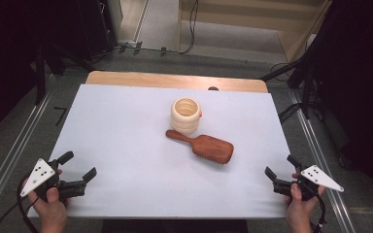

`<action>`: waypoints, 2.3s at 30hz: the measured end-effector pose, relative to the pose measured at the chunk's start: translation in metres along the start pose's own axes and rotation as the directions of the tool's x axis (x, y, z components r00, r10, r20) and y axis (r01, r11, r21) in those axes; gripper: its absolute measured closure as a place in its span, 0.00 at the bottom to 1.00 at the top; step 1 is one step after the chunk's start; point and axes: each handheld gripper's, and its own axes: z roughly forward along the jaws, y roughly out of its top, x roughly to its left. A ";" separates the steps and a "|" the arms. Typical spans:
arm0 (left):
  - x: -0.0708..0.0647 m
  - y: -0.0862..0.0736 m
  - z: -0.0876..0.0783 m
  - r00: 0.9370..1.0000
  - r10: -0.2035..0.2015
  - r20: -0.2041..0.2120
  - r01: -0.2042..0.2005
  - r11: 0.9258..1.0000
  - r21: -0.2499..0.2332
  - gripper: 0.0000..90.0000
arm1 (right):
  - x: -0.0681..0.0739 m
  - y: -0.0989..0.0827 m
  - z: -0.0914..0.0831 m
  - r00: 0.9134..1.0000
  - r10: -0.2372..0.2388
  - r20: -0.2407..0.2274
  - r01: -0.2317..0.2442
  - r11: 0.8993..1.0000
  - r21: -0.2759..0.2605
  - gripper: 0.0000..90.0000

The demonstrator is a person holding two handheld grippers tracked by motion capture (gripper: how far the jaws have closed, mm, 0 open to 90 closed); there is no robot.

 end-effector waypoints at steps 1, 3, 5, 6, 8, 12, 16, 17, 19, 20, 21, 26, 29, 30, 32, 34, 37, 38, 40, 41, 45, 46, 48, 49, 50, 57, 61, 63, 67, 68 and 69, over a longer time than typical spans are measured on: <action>-0.001 0.000 0.000 1.000 0.001 -0.004 -0.001 1.000 0.004 0.00 | 0.000 0.000 0.000 1.000 -0.003 0.001 0.003 1.000 0.001 0.00; -0.002 0.001 0.001 1.000 0.008 -0.010 -0.008 1.000 0.011 0.00 | 0.001 0.000 0.001 1.000 -0.009 -0.003 0.009 1.000 0.000 0.00; -0.003 0.002 0.001 1.000 0.008 -0.007 -0.008 1.000 0.023 0.00 | 0.002 0.000 0.000 1.000 -0.008 0.000 0.008 1.000 0.000 0.00; -0.003 0.003 0.002 1.000 0.003 -0.009 -0.003 1.000 0.028 0.00 | 0.001 0.000 0.000 1.000 -0.009 -0.003 0.009 1.000 -0.001 0.00; -0.004 0.004 0.002 1.000 -0.002 -0.011 0.002 1.000 0.029 0.03 | 0.002 0.000 0.000 1.000 -0.010 -0.001 0.010 1.000 -0.003 0.00; -0.005 0.009 0.003 0.996 -0.070 -0.055 0.072 0.997 0.024 0.27 | 0.002 0.000 0.001 1.000 -0.015 -0.006 0.015 1.000 0.001 0.00; -0.012 0.014 0.008 0.997 -0.052 -0.063 0.055 0.997 0.045 0.55 | 0.003 0.000 0.001 1.000 -0.023 -0.012 0.023 1.000 0.002 0.00; -0.013 0.016 0.010 0.997 -0.054 -0.051 0.057 0.997 0.053 0.59 | 0.003 0.000 0.001 1.000 -0.022 -0.012 0.022 1.000 0.001 0.00; -0.016 0.019 0.015 0.997 -0.055 -0.046 0.058 0.996 0.074 0.71 | 0.003 0.000 0.001 1.000 -0.022 -0.016 0.022 1.000 -0.001 0.00; -0.017 0.021 0.017 0.998 -0.059 -0.029 0.061 0.995 0.078 0.76 | 0.003 0.000 0.001 1.000 -0.021 -0.016 0.021 1.000 -0.001 0.00; -0.018 0.023 0.019 0.998 -0.062 -0.026 0.064 0.994 0.087 0.80 | 0.003 0.000 0.001 1.000 -0.022 -0.016 0.022 1.000 -0.001 0.00; -0.025 0.034 0.030 0.997 -0.074 0.018 0.072 0.991 0.112 1.00 | 0.004 0.000 0.001 0.999 -0.029 -0.025 0.029 1.000 0.000 0.00; -0.030 0.039 0.039 0.998 -0.052 0.036 0.047 0.989 0.138 1.00 | 0.004 0.000 0.001 0.999 -0.034 -0.025 0.034 0.999 0.000 0.00; -0.031 0.041 0.042 0.998 -0.050 0.043 0.043 0.988 0.146 1.00 | 0.004 0.000 0.001 0.999 -0.038 -0.023 0.038 0.999 0.001 0.00; -0.034 0.044 0.049 0.997 -0.045 0.056 0.036 0.987 0.157 1.00 | 0.005 0.000 0.001 0.999 -0.043 -0.022 0.043 0.999 0.002 0.00; -0.037 0.047 0.055 0.997 -0.044 0.071 0.032 0.986 0.162 1.00 | 0.005 0.000 0.001 0.998 -0.054 -0.020 0.054 0.999 0.003 0.00; -0.040 0.052 0.064 0.995 -0.038 0.091 0.022 0.984 0.175 1.00 | 0.006 0.000 0.001 0.998 -0.059 -0.024 0.059 0.998 0.007 0.00; -0.041 0.053 0.067 0.994 -0.037 0.100 0.018 0.984 0.179 1.00 | 0.007 0.000 0.001 0.998 -0.060 -0.024 0.060 0.998 0.007 0.00; -0.043 0.056 0.073 0.994 -0.032 0.107 0.010 0.981 0.193 1.00 | 0.006 0.000 0.001 0.998 -0.058 -0.026 0.058 0.998 0.007 0.00; -0.044 0.057 0.077 0.993 -0.033 0.111 0.010 0.980 0.197 1.00 | 0.006 0.000 0.001 0.998 -0.058 -0.026 0.058 0.998 0.007 0.00; -0.047 0.060 0.085 0.992 -0.024 0.126 -0.003 0.978 0.210 1.00 | 0.007 0.000 0.001 0.998 -0.057 -0.029 0.057 0.998 0.006 0.00; -0.048 0.061 0.087 0.992 -0.021 0.127 -0.007 0.976 0.217 1.00 | 0.007 0.000 0.001 0.998 -0.057 -0.029 0.057 0.998 0.006 0.00; -0.051 0.065 0.095 0.990 -0.015 0.139 -0.016 0.975 0.220 1.00 | 0.007 -0.001 0.001 0.998 -0.061 -0.030 0.061 0.998 0.007 0.00; -0.051 0.066 0.097 0.988 -0.014 0.151 -0.020 0.975 0.221 1.00 | 0.007 -0.001 0.001 0.997 -0.064 -0.032 0.065 0.998 0.006 0.00; -0.052 0.067 0.099 0.986 -0.015 0.165 -0.023 0.974 0.224 1.00 | 0.007 -0.001 0.001 0.997 -0.065 -0.034 0.065 0.998 0.007 0.00; -0.054 0.070 0.112 0.984 -0.019 0.179 -0.025 0.971 0.238 1.00 | 0.008 -0.001 0.002 0.997 -0.068 -0.042 0.069 0.998 0.008 0.00; -0.056 0.071 0.120 0.984 -0.020 0.179 -0.026 0.968 0.249 1.00 | 0.008 -0.001 0.002 0.997 -0.069 -0.042 0.070 0.998 0.009 0.00; -0.059 0.074 0.127 0.983 -0.018 0.185 -0.031 0.966 0.256 1.00 | 0.008 -0.001 0.002 0.997 -0.071 -0.044 0.071 0.997 0.009 0.00; -0.061 0.077 0.137 0.979 -0.014 0.201 -0.040 0.963 0.265 1.00 | 0.008 -0.001 0.002 0.996 -0.072 -0.047 0.073 0.997 0.011 0.00; -0.060 0.077 0.139 0.979 -0.019 0.202 -0.036 0.963 0.268 1.00 | 0.008 -0.001 0.002 0.996 -0.073 -0.049 0.074 0.997 0.011 0.00; -0.060 0.077 0.139 0.979 -0.019 0.202 -0.036 0.963 0.268 1.00 | 0.008 -0.001 0.002 0.996 -0.075 -0.050 0.076 0.997 0.011 0.00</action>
